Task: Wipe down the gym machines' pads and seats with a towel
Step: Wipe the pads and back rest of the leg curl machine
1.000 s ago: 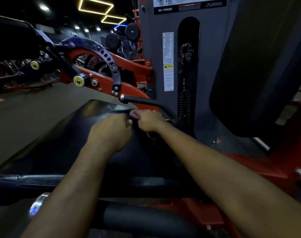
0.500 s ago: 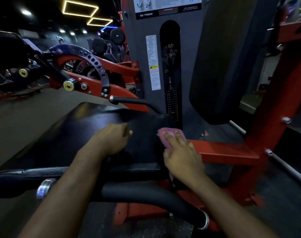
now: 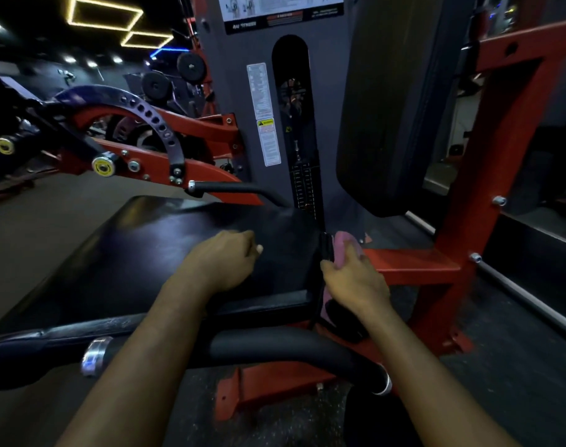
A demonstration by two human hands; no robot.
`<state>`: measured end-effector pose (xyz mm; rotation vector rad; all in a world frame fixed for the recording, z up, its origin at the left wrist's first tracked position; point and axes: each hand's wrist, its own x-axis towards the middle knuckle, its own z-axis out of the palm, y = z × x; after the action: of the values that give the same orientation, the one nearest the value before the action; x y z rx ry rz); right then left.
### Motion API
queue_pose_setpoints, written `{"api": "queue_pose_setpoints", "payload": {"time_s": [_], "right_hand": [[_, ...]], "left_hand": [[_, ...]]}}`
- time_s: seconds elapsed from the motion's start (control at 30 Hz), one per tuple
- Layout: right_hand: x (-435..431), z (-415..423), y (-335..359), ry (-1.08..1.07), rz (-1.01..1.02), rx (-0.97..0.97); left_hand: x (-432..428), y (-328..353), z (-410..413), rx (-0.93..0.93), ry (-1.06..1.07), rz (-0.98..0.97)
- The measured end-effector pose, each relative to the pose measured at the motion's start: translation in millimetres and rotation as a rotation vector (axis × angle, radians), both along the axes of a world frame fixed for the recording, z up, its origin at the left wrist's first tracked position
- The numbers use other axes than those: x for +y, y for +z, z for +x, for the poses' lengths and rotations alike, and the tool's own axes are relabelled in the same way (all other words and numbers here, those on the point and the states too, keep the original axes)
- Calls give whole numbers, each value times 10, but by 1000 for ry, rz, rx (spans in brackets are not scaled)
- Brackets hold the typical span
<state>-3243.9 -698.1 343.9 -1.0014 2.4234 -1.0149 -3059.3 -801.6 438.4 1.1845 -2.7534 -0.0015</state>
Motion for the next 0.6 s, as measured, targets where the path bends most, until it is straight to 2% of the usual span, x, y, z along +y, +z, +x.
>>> {"api": "queue_pose_setpoints", "payload": {"time_s": [0.1,0.23,0.4,0.6], "right_hand": [[-139,-89,100,-34,37,6],[-446,-329,319,46,126,-42],[-263,-323,204,104,48,-124],[-297,-318,207,99,88,21]], "left_hand": [[5,5,-50,8,-15,-24],[-12,18,-62,29,-23,-17],[-8,31,-135,19,-1,-21],[-27,53,-179,40,34,-35]]}}
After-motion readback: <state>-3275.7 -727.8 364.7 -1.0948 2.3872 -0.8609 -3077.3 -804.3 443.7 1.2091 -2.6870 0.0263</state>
